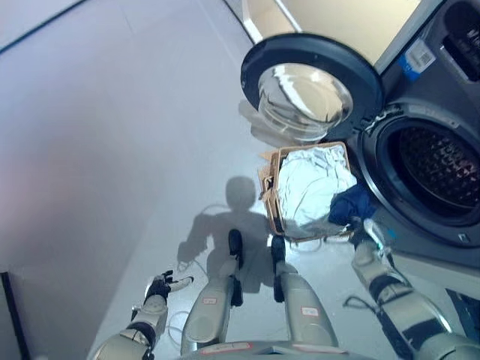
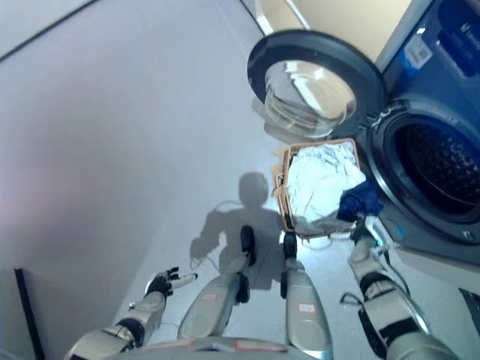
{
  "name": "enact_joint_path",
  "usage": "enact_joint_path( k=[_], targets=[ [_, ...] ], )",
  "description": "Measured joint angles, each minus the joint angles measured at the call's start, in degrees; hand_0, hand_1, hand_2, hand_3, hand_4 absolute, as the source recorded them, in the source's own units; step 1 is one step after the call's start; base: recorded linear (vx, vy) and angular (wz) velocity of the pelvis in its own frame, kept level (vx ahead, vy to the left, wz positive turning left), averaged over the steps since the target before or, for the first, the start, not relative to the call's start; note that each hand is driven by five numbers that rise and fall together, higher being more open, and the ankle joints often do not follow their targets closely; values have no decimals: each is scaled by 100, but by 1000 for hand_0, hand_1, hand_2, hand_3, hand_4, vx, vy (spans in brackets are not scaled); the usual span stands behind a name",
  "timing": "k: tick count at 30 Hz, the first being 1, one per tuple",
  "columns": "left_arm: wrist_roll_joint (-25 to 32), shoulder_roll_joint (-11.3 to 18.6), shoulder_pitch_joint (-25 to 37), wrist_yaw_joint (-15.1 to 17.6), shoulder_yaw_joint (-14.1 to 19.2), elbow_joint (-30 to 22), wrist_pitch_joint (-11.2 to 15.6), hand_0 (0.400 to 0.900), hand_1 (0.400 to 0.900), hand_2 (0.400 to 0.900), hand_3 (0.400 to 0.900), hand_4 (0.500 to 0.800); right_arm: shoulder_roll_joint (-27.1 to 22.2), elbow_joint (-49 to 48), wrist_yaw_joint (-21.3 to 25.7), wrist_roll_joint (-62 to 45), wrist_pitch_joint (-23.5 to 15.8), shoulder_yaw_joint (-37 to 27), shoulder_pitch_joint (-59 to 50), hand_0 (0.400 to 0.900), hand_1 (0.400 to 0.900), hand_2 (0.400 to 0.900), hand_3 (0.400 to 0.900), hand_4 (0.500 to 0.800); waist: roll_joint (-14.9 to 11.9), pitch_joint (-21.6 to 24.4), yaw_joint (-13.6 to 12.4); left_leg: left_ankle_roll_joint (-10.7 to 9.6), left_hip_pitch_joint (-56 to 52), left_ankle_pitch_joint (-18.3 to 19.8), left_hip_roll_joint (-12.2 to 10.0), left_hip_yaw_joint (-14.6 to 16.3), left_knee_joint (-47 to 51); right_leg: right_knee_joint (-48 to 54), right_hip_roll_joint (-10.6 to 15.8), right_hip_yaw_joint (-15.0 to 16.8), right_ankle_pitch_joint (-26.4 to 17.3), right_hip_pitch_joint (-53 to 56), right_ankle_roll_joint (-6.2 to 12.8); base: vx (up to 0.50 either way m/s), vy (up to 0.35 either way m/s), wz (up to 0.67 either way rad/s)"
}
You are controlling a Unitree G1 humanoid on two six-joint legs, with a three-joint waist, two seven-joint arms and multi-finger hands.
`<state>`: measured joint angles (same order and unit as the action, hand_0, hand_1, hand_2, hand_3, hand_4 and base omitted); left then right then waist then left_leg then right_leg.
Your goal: Put the clothes in the basket into the washing machine.
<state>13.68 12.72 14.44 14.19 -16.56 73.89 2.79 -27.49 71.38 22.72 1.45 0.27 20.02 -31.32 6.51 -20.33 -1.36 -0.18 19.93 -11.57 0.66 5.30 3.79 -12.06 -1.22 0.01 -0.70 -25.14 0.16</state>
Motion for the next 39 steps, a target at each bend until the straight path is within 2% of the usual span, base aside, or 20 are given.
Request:
enact_joint_path(
  k=[5,8,10,15,20,25,28,36,37,38,39],
  targets=[
    [172,110,532,89,-278,-21,84,900,900,900,900,800,-301,492,338,274,74,138,-1059,900,900,900,900,800,-114,-161,-25,1,579,47,127,-113,-532,-1105,102,254,543,-745,10,-17,-23,9],
    [273,128,657,122,-302,-180,116,900,900,900,900,800,-436,645,471,322,96,166,-1618,900,900,900,900,800,-168,-242,-83,91,1010,137,140,-107,-988,-1648,117,259,731,-1217,-63,-44,-46,14],
    [433,152,702,151,-387,-363,122,900,900,900,900,800,-555,704,612,320,127,231,-1857,900,900,900,900,800,-200,-271,-96,27,1406,305,159,-99,-1411,-2054,153,281,902,-1613,-89,-28,-37,11],
    [696,162,981,207,-397,-829,146,900,900,900,900,800,-857,798,907,318,279,335,-2235,900,900,900,900,800,-189,-619,-119,-25,2292,499,139,-83,-2282,-2777,173,276,1028,-2434,-233,-30,-56,15],
    [890,178,1213,253,-397,-1275,247,900,900,900,900,800,-1191,836,1070,309,359,352,-2639,900,900,900,900,800,-139,-1035,-139,-45,3244,808,116,-10,-3367,-3619,200,310,1188,-3301,-267,-41,-50,9],
    [1008,188,1217,296,-398,-1496,247,900,900,900,900,800,-1231,823,1111,55,301,346,-2804,900,900,900,900,800,-120,-1047,-188,-53,4061,1099,72,3,-4293,-4373,261,247,1391,-4040,-345,-38,-38,13],
    [1114,187,1210,295,-397,-1629,246,900,900,900,900,800,-1244,761,1106,-254,187,328,-2864,900,900,900,900,800,-119,-1047,-317,-88,4486,1166,45,20,-4670,-4715,266,253,1442,-4476,-409,-18,-20,4],
    [1119,119,1054,292,-397,-1603,224,900,900,900,900,800,-1173,744,1048,-441,93,354,-2759,900,900,900,900,800,-105,-1050,-326,-120,4818,1278,42,-32,-5061,-5027,268,236,1481,-4778,-464,-3,-1,0],
    [1118,111,1054,292,-397,-1603,230,900,900,900,900,800,-1162,786,1048,-410,103,364,-2757,608,608,608,608,625,-105,-1044,-320,-118,4820,1282,44,-30,-5071,-5025,272,237,1480,-4776,-464,-23,-6,4],
    [1119,109,1055,296,-397,-1602,229,900,900,900,900,800,-1157,824,1049,-370,119,405,-2761,400,400,400,400,500,-111,-1032,-320,-108,4825,1298,42,-33,-5094,-5026,272,236,1480,-4774,-464,-22,-1,4],
    [1119,110,1058,308,-395,-1600,230,900,900,900,900,800,-1156,847,1051,-309,145,470,-2771,400,400,400,400,500,-113,-1030,-316,-102,4819,1304,43,-37,-5098,-5022,272,231,1480,-4761,-463,0,0,0]
  ],
)
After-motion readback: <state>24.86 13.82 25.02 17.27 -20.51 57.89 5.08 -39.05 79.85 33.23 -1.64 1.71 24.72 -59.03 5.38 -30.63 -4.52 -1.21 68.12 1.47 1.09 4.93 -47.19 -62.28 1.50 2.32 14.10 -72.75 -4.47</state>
